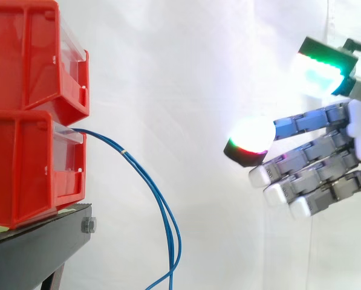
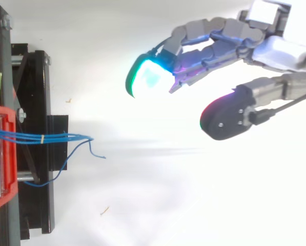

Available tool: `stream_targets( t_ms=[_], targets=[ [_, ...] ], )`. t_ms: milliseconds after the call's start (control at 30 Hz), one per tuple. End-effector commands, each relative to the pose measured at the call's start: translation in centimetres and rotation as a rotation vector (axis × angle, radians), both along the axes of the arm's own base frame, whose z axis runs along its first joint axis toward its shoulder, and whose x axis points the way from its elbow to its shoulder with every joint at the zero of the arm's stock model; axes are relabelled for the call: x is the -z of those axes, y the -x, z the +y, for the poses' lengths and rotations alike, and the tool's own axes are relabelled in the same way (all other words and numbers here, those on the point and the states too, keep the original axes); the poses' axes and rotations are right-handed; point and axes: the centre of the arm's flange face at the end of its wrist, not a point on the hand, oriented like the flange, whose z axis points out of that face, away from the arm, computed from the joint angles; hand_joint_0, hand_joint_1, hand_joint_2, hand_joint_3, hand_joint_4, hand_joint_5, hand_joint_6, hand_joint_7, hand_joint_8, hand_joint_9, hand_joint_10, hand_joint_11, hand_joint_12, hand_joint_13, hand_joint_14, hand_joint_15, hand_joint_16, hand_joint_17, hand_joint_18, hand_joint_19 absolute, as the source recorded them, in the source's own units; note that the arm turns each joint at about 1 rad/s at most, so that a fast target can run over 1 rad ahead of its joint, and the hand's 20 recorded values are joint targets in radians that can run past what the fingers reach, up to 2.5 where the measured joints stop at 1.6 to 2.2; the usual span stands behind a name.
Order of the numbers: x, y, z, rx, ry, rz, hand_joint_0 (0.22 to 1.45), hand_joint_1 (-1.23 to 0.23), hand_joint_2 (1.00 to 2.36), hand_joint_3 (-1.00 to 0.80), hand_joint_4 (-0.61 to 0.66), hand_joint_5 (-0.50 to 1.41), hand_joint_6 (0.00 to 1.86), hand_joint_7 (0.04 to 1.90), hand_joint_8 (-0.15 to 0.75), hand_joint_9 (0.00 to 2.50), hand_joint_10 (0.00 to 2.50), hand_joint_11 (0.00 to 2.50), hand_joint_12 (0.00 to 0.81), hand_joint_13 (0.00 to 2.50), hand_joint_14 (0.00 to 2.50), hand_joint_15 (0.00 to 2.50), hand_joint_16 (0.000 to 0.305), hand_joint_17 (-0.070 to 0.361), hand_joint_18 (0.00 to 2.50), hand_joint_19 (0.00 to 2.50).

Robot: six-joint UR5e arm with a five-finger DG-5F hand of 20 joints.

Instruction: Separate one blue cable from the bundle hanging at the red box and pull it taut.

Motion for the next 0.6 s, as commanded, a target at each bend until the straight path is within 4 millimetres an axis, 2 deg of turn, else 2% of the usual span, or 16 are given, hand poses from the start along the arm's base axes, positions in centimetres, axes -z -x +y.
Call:
stream_targets(
  t_ms=[0,133,567],
  targets=[
    [2.1,-1.8,0.1,0.009,-0.008,-0.005,0.48,-0.60,1.00,-0.50,0.18,-0.21,0.50,0.84,0.255,0.60,0.01,0.29,0.331,0.66,0.01,0.25,0.047,0.106,0.65,0.30],
    [2.5,-2.7,0.1,0.011,-0.008,-0.010,0.48,-0.60,1.00,-0.50,0.18,-0.21,0.50,0.84,0.255,0.60,0.01,0.29,0.330,0.66,0.01,0.26,0.047,0.105,0.65,0.30],
    [2.2,-3.1,1.0,0.035,0.008,-0.039,0.48,-0.59,1.00,-0.50,0.18,-0.20,0.50,0.84,0.257,0.62,0.01,0.30,0.330,0.68,0.01,0.26,0.046,0.104,0.66,0.30]
  ],
)
